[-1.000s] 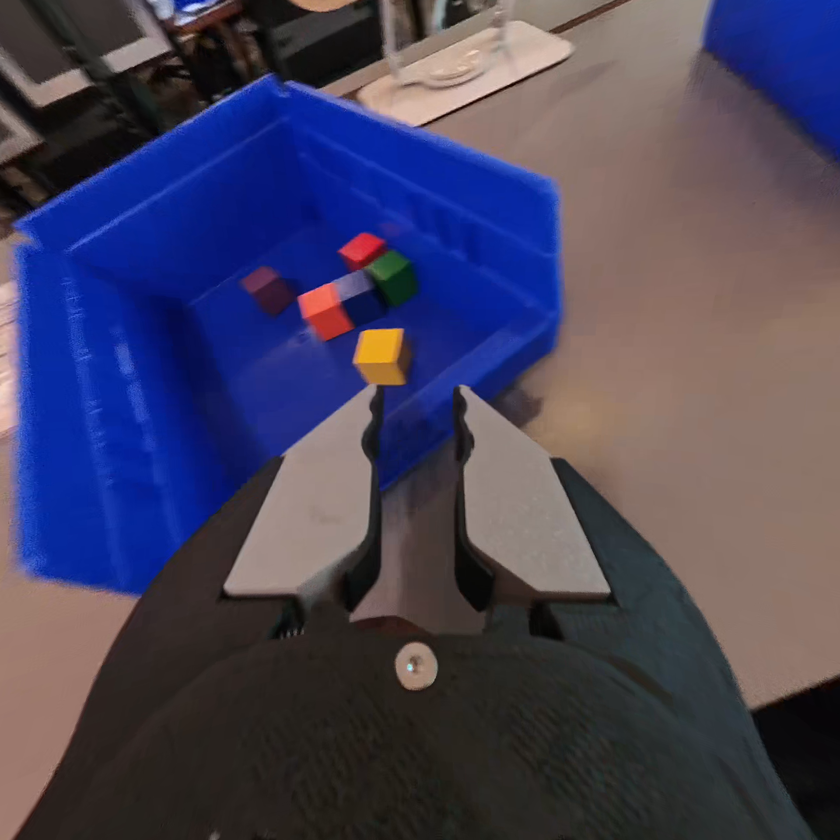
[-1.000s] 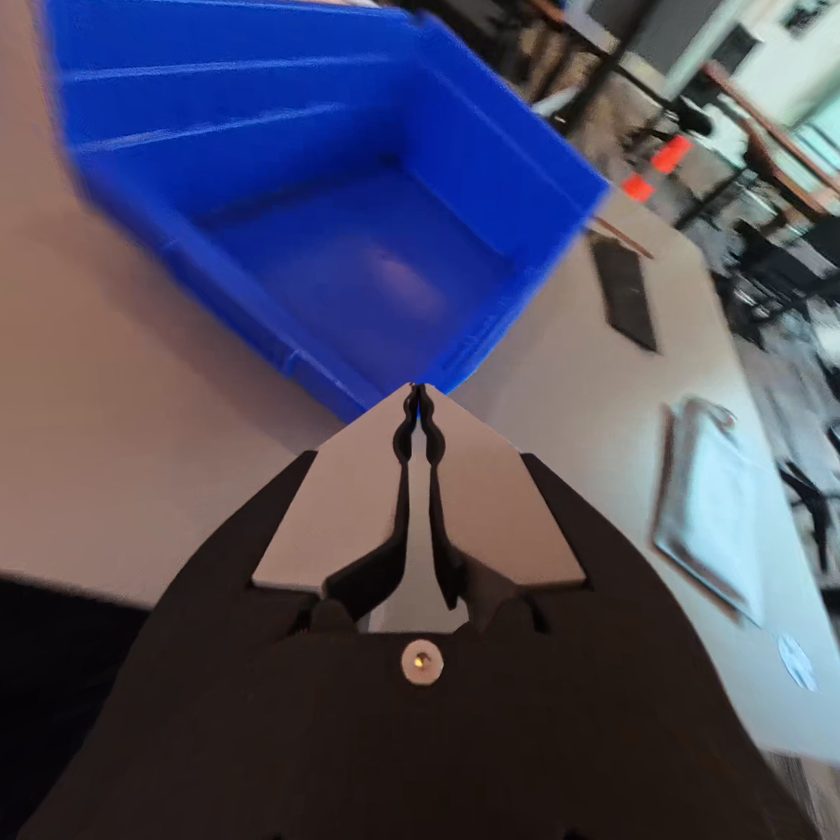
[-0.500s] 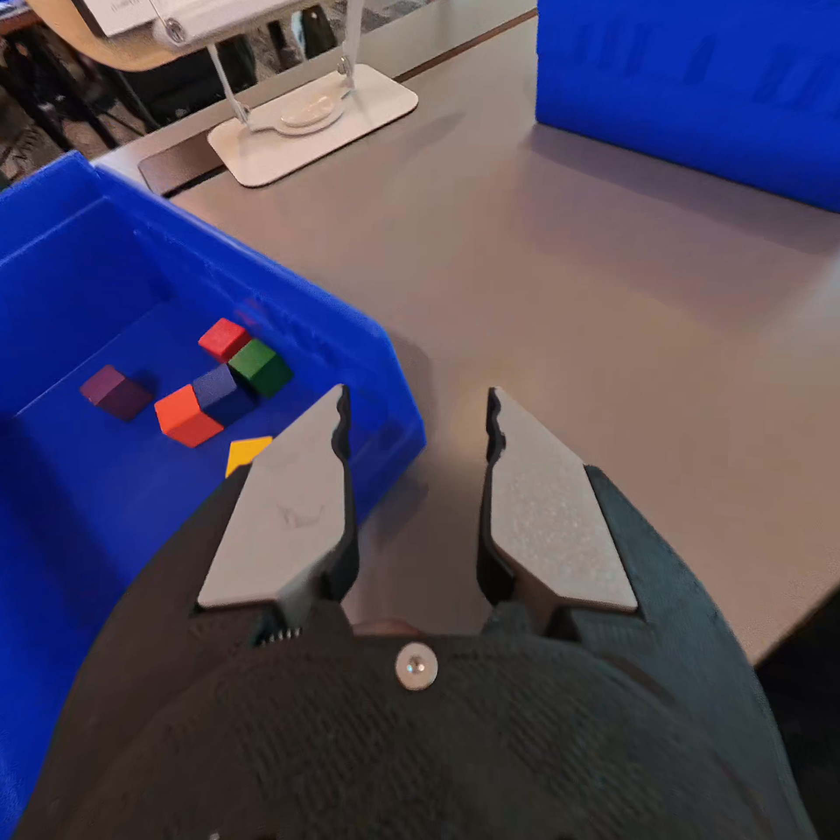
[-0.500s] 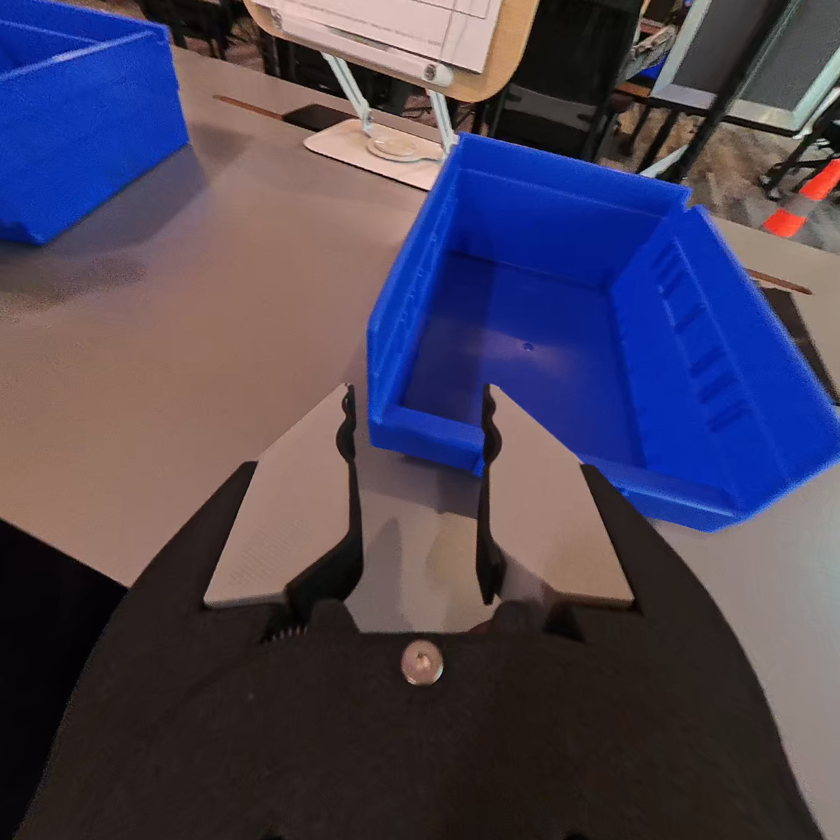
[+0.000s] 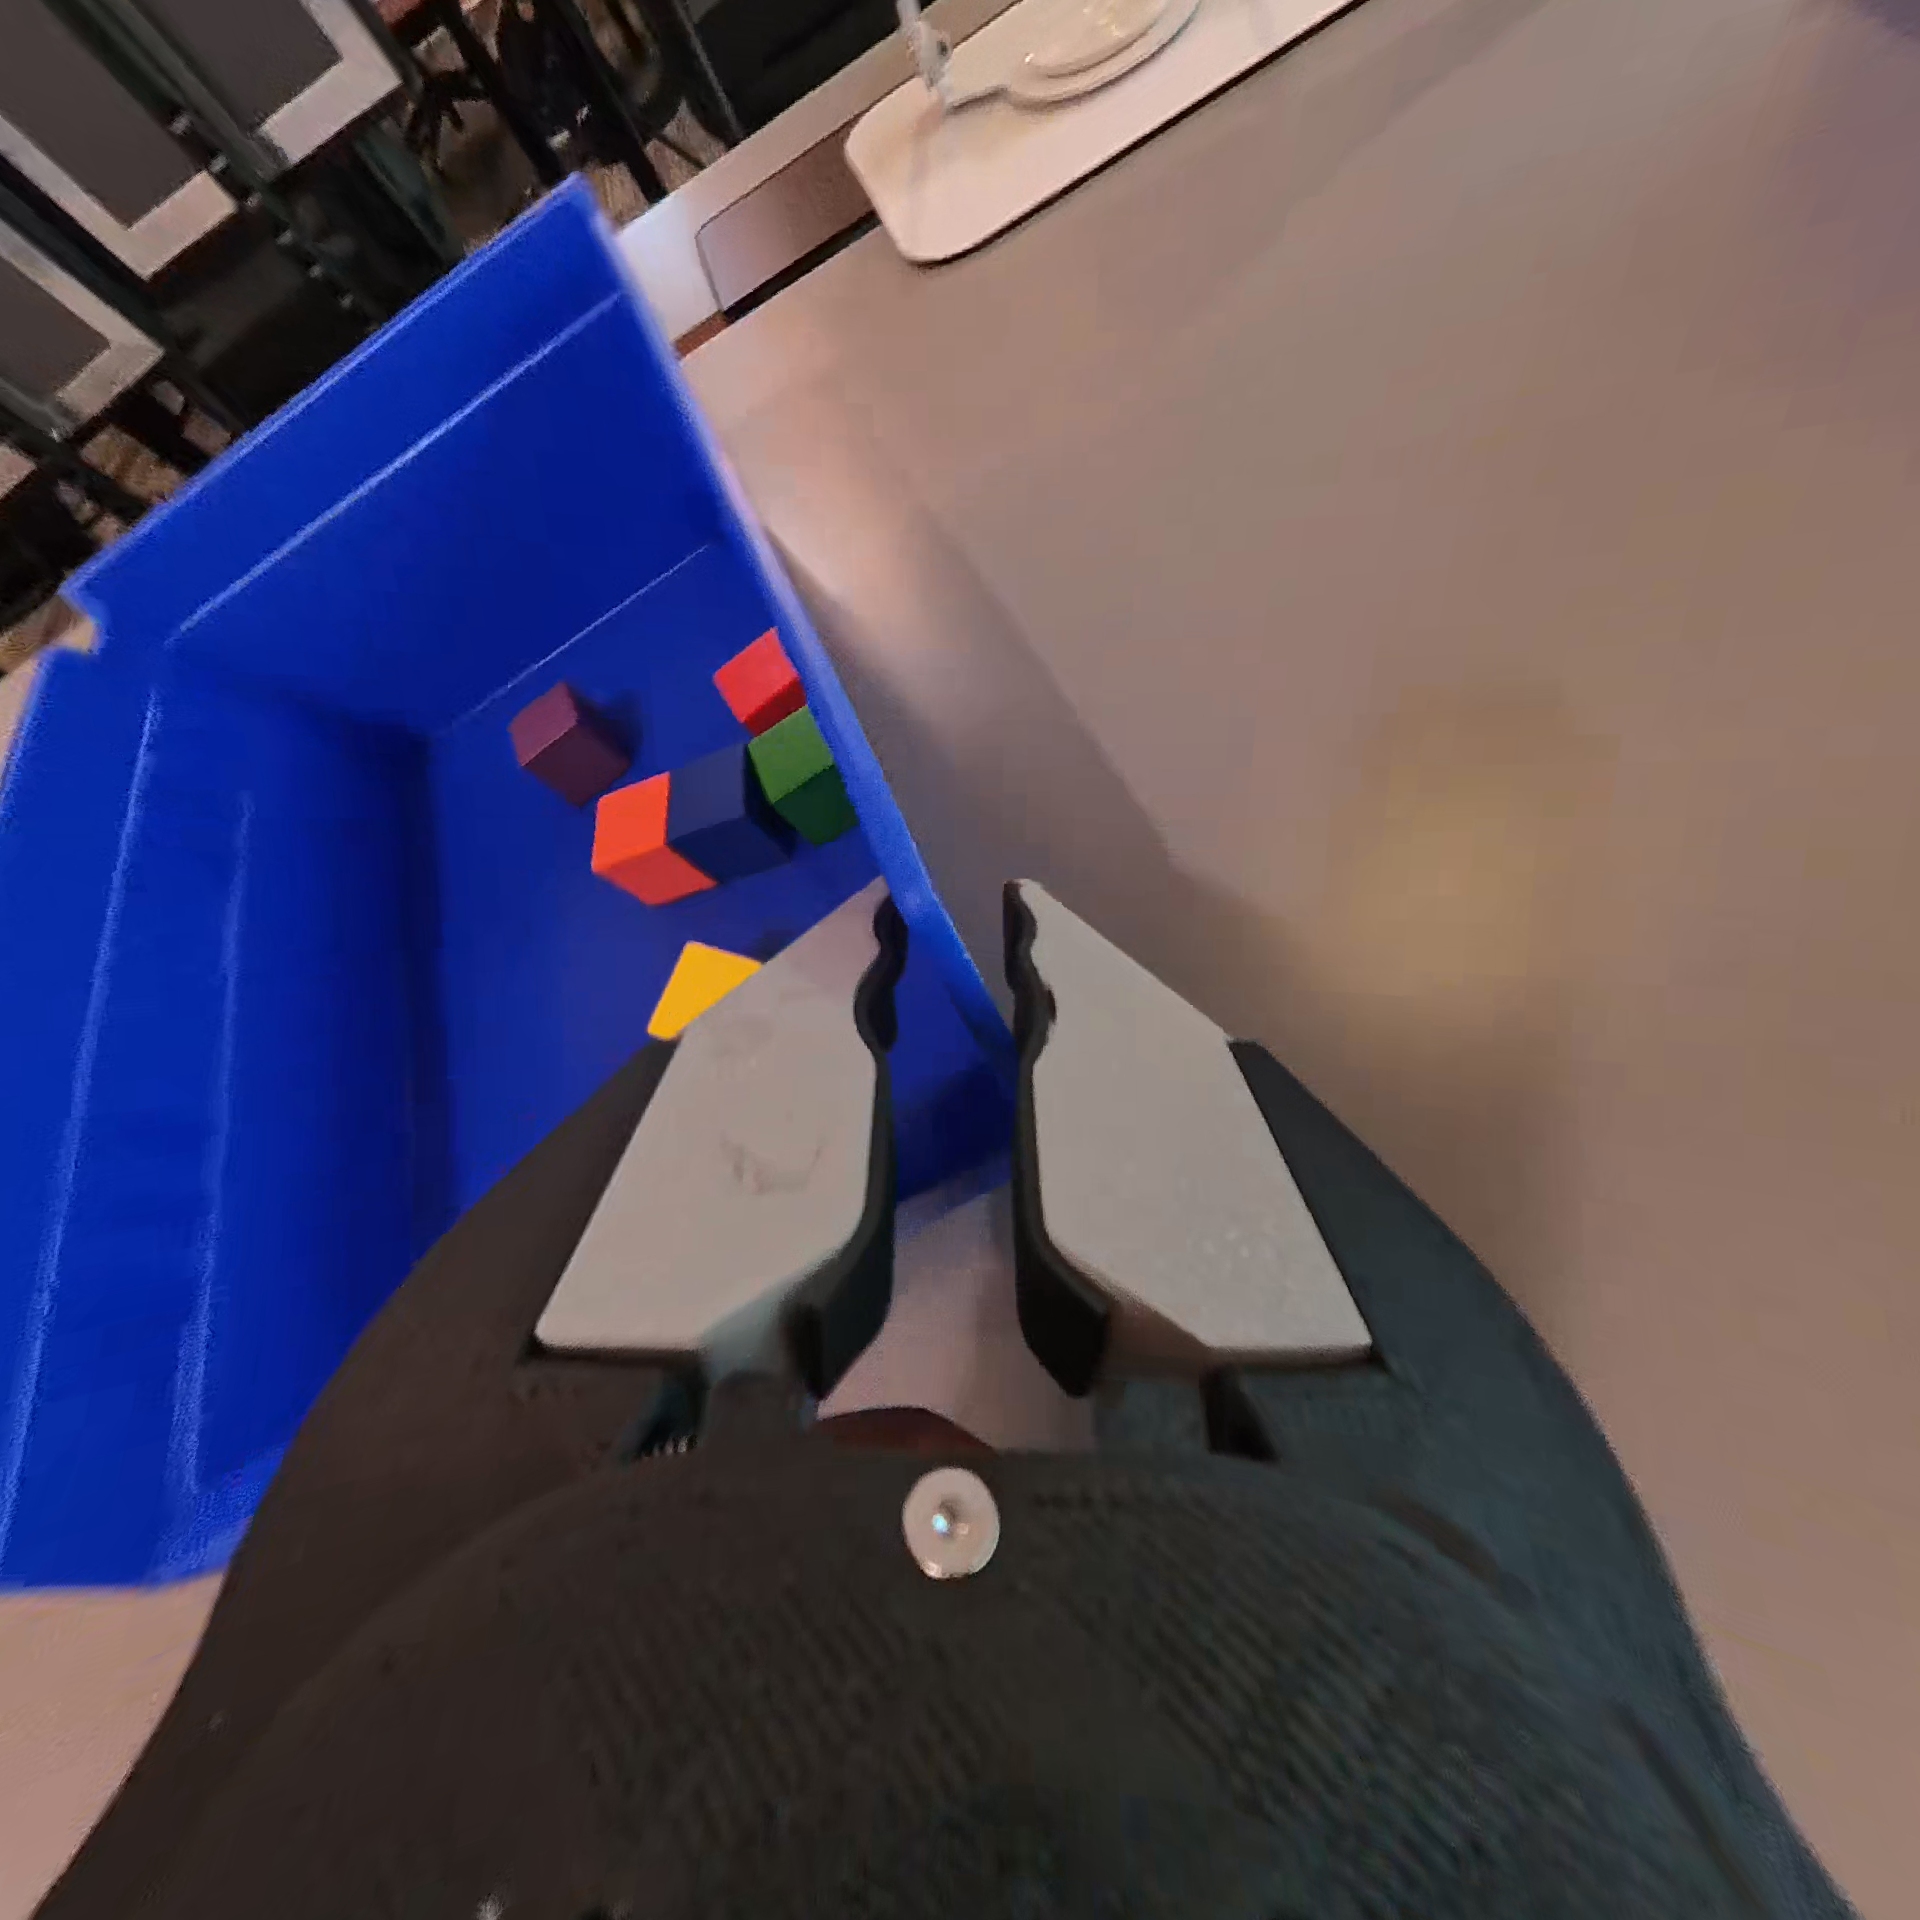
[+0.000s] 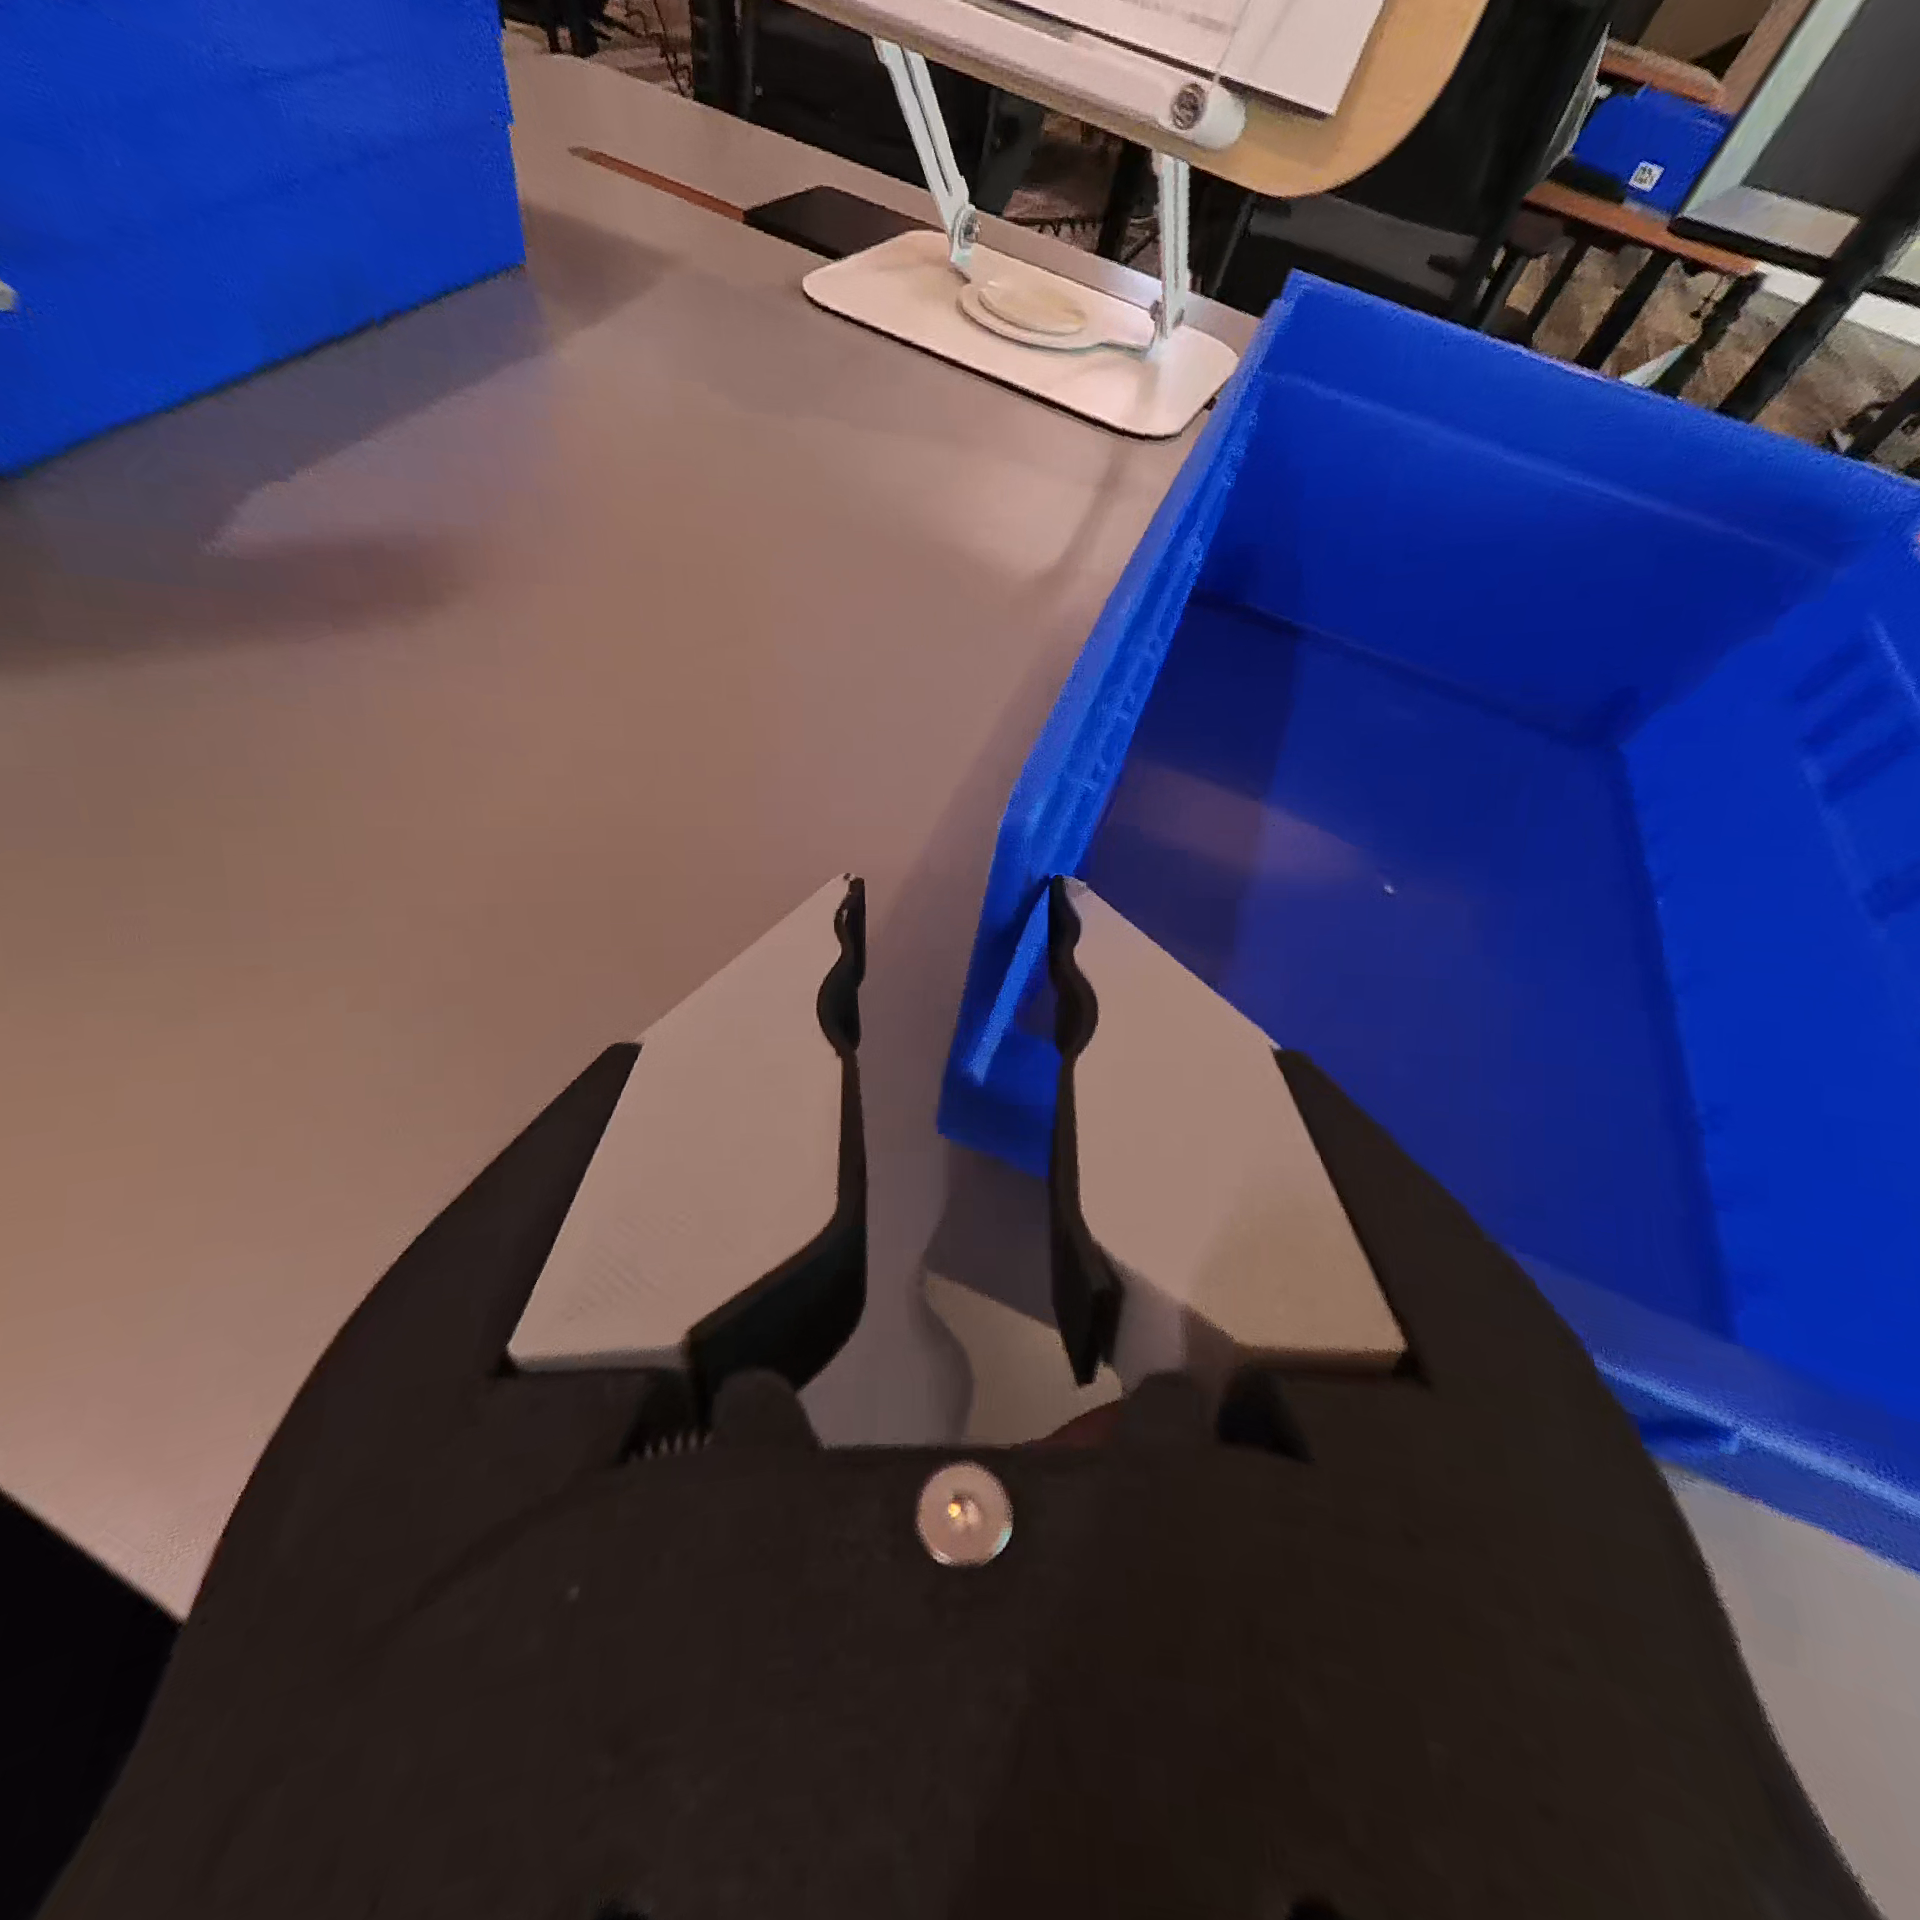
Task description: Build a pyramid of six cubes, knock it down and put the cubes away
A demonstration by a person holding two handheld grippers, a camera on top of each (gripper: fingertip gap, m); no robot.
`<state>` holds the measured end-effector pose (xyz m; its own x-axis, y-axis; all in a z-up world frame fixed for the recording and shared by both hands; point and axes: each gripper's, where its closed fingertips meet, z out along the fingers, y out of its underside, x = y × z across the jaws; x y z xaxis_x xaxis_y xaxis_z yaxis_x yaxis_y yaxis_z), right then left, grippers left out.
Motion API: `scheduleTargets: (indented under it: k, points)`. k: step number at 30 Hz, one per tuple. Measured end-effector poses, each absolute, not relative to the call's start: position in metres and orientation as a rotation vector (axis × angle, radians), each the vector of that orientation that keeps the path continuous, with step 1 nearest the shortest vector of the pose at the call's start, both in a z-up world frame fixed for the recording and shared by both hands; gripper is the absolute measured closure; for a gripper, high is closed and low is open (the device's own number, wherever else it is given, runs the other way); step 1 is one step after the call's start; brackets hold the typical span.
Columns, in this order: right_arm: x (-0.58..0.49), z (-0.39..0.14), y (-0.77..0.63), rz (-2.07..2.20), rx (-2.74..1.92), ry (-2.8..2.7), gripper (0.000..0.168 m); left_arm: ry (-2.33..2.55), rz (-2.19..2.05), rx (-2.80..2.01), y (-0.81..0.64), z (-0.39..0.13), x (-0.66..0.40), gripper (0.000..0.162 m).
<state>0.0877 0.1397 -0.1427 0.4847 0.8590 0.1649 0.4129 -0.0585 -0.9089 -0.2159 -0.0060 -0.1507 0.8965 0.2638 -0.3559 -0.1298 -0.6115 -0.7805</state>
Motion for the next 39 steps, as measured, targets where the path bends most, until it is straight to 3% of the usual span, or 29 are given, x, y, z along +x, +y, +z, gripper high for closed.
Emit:
scheduleTargets:
  k: [4, 10, 17, 19, 20, 21, 24, 28, 35, 37, 39]
  points:
    - [0.074, -0.145, 0.153, 0.5, -1.688, -1.072, 0.148, -0.184, 0.482, -2.142, -0.026, -0.152, -0.237, 0.152]
    - [0.077, -0.154, 0.169, 0.411, -1.736, -1.04, 0.147, -0.15, 0.513, -2.105, -0.023, -0.152, -0.237, 0.152]
    - [0.101, -0.156, 0.182, 0.355, -1.782, -0.977, 0.159, -0.131, 0.513, -2.1, -0.016, -0.153, -0.224, 0.148]
    - [0.106, -0.153, 0.18, 0.361, -1.764, -0.97, 0.141, -0.155, 0.475, -2.079, -0.02, -0.15, -0.22, 0.143]
    - [0.109, -0.148, 0.176, 0.375, -1.746, -0.963, 0.137, -0.18, 0.457, -2.059, -0.025, -0.144, -0.216, 0.126]
    - [0.113, -0.139, 0.171, 0.39, -1.711, -0.946, 0.137, -0.189, 0.435, -2.024, -0.028, -0.134, -0.209, 0.114]
    - [0.117, -0.087, 0.146, 0.482, -1.502, -0.889, 0.135, -0.098, 0.349, -1.885, -0.022, -0.084, -0.168, 0.099]
    - [0.089, -0.041, 0.108, 0.602, -1.349, -0.933, 0.138, 0.021, 0.382, -1.789, 0.011, -0.058, -0.131, 0.098]
    - [-0.016, -0.101, 0.11, 0.695, -1.551, -1.193, 0.126, 0.015, 0.454, -1.942, 0.104, -0.12, -0.142, 0.097]
    - [-0.037, -0.123, 0.136, 0.62, -1.638, -1.173, 0.102, -0.007, 0.489, -1.944, 0.123, -0.128, -0.155, 0.091]
    - [-0.056, -0.132, 0.161, 0.551, -1.639, -1.142, 0.098, -0.031, 0.525, -1.914, 0.138, -0.13, -0.168, 0.09]
